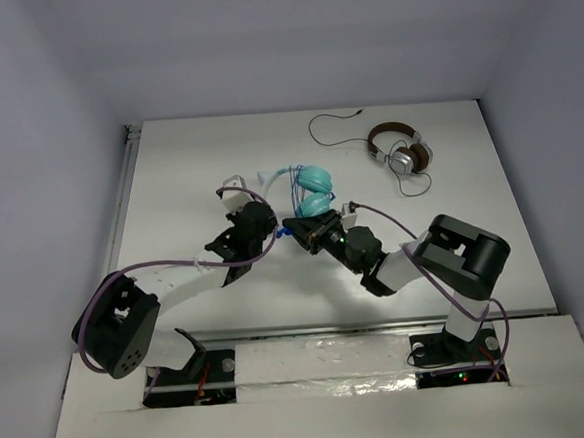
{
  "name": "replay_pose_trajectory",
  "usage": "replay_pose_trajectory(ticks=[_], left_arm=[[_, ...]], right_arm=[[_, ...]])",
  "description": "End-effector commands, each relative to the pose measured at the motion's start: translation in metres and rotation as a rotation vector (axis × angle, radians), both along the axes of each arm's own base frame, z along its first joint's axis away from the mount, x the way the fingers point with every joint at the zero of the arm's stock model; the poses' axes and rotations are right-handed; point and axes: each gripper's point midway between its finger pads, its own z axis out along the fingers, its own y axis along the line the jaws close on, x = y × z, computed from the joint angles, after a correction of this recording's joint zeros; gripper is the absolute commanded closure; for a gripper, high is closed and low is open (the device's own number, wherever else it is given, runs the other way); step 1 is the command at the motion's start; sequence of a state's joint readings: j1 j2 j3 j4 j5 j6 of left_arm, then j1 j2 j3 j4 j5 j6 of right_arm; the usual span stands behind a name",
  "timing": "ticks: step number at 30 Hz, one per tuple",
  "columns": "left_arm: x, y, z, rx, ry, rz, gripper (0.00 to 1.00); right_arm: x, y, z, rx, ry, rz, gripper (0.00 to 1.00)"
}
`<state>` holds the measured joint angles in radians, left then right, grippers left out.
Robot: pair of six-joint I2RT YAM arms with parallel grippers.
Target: Wrap the headphones
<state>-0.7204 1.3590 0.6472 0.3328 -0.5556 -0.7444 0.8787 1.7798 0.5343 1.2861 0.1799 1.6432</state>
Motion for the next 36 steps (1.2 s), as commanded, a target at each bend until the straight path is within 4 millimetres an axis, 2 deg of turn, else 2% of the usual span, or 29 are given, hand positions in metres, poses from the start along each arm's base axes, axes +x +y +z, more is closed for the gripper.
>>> replay_pose_trajectory(ticks=[1, 12, 16, 21, 25, 27, 28, 29, 36], left_arm=[[-0.011, -0.016, 0.005, -0.043, -0.003, -0.074, 1.00], [-0.019, -0.020, 0.000, -0.039, 0.043, -0.123, 1.00], [-0.022, -0.026, 0.000, -0.011, 0.061, -0.178, 1.00], [-0.025, -0.029, -0.007, 0.045, 0.112, -0.218, 1.00], [-0.026, -0.033, -0.007, 0.043, 0.123, -0.236, 1.00], [-0.026, -0.035, -0.005, 0.044, 0.123, -0.247, 1.00], [-0.026, -0.037, -0.004, 0.044, 0.125, -0.257, 1.00], [-0.026, -0.039, -0.007, 0.048, 0.138, -0.264, 1.00], [-0.028, -0.041, -0.002, 0.041, 0.132, -0.284, 1.00]], right_arm=[[0.018, -0.024, 0.056, 0.207, -0.118, -0.142, 0.79], [0.025, -0.032, 0.021, 0.249, -0.023, -0.182, 0.76], [0.024, -0.030, 0.016, 0.250, -0.013, -0.171, 0.65], [0.025, -0.022, 0.018, 0.210, 0.010, -0.150, 0.53], [0.026, -0.021, 0.028, 0.176, 0.005, -0.156, 0.47], [0.028, -0.018, 0.026, 0.138, 0.006, -0.155, 0.46], [0.028, -0.016, 0.027, 0.128, 0.008, -0.151, 0.43], [0.030, -0.012, 0.021, 0.087, 0.027, -0.149, 0.43], [0.037, -0.005, 0.026, 0.009, 0.029, -0.157, 0.44]])
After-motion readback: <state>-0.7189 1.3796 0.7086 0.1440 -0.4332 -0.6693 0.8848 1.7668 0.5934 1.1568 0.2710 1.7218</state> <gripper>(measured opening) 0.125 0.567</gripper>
